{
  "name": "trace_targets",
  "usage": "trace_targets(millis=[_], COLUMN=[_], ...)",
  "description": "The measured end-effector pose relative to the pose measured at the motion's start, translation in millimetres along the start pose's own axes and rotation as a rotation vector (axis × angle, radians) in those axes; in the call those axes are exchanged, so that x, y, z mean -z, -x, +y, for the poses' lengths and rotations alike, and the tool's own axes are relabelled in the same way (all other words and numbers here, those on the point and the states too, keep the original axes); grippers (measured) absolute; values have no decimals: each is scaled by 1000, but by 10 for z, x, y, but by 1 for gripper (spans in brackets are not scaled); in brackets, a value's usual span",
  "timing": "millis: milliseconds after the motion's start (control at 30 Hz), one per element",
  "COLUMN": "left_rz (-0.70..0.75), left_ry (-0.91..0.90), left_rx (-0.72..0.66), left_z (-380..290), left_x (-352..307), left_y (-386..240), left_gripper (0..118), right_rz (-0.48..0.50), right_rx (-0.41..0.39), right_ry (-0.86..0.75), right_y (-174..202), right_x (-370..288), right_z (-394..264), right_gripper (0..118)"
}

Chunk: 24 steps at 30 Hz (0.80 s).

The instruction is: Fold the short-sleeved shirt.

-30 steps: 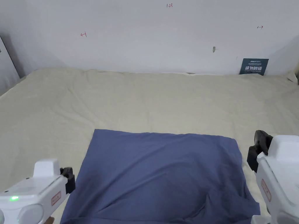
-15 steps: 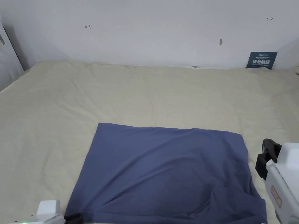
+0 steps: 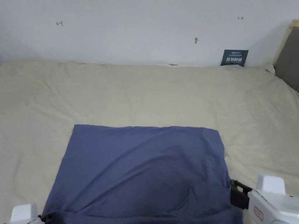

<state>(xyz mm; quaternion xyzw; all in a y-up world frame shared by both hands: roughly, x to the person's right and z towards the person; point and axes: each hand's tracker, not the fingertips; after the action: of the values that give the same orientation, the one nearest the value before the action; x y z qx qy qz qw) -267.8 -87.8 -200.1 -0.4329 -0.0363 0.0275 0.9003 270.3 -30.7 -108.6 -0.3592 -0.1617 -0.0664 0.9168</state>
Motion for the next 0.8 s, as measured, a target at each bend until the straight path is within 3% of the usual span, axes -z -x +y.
trace_targets(millis=[67,167,233,367,433,567,800], left_rz=[-3,-4,-5,-2,-2,-2,-17], left_ry=[-12,-21,-22,-19,-18,-23,-89], left_rx=[2,7,9,9,3,-9,-64], left_z=[49,104,124,136,141,187,573], left_x=[-33,-25,-14,16,26,-9,-8], left_y=[-23,-55,-73,-86,-84,-70,-45], left_gripper=[1,1,1,1,1,1,1], right_rz=[-23,-43,-28,14,67,58,69], right_rx=[11,5,23,48,57,24,3], right_ry=[79,162,201,232,231,206,15], right_y=[-53,6,-18,43,77,25,135], right_x=[201,350,471,490,460,445,206], right_z=[-201,-466,-612,-685,-698,-602,8], right_gripper=[107,105,93,28,7,4,4])
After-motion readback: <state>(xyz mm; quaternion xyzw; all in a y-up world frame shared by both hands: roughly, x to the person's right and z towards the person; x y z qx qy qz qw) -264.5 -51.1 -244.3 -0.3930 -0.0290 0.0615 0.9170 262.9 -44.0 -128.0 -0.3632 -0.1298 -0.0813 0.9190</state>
